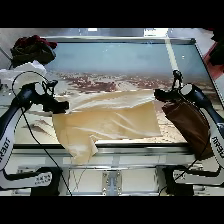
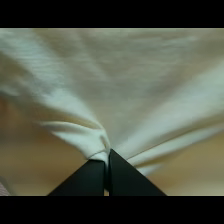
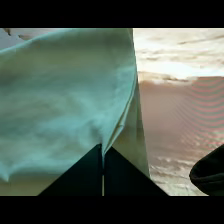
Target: Fold the shirts.
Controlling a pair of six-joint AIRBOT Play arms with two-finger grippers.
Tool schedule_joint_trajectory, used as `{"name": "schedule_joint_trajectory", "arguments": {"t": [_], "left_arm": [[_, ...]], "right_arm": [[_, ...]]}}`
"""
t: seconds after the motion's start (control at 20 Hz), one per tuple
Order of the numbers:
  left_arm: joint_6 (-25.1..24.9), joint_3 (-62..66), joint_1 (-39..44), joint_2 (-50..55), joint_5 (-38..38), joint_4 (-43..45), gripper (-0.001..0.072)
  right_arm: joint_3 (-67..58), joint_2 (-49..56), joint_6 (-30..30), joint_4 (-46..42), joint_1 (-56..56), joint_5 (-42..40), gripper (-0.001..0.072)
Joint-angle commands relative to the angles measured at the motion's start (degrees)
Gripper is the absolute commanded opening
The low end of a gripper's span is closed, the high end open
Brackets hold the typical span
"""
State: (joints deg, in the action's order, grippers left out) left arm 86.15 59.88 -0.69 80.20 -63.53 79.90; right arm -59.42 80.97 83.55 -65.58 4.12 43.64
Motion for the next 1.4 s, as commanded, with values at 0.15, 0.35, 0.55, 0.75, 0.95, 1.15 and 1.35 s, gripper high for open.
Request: {"name": "schedule_joint_trajectory", "arguments": {"t": [0.15, 0.35, 0.55, 0.75, 0.95, 1.15, 1.35], "left_arm": [[2.62, -2.05, -0.04, -0.94, 7.13, 2.34, 0.0492], [2.56, 0.59, -0.04, -10.93, 4.44, 7.56, 0.0652], [5.97, -10.12, -0.07, -35.52, -1.36, 10.29, 0.0651], [24.92, -28.11, -0.04, -58.07, -10.47, 6.03, 0.0651], [28.94, -34.36, -0.04, -62.62, -18.97, -3.1, 0.0651], [31.61, -39.3, -0.02, -61.37, -23.06, -6.93, 0.064], [31.91, -39.54, -0.04, -56.52, -18.86, -9.73, 0.0641]], "right_arm": [[0.96, 2.21, 0.02, 1.53, -0.57, 0.13, 0.0362], [-4.26, -1.53, 0.02, -3.23, 1.97, 11.56, 0.0388], [-4.57, -11.5, 1.05, -8.94, 7.56, 15.13, 0.0389], [0.61, -16.13, 0.39, -9.14, 10.49, 22.23, 0.0389], [4.94, -16.46, -0.59, -6.88, 10.47, 20.31, 0.039], [5.29, -16.59, -4.02, -2.78, 10.47, 18.67, 0.039], [5.29, -16.65, -5.95, -1.62, 10.49, 17.62, 0.039]]}}
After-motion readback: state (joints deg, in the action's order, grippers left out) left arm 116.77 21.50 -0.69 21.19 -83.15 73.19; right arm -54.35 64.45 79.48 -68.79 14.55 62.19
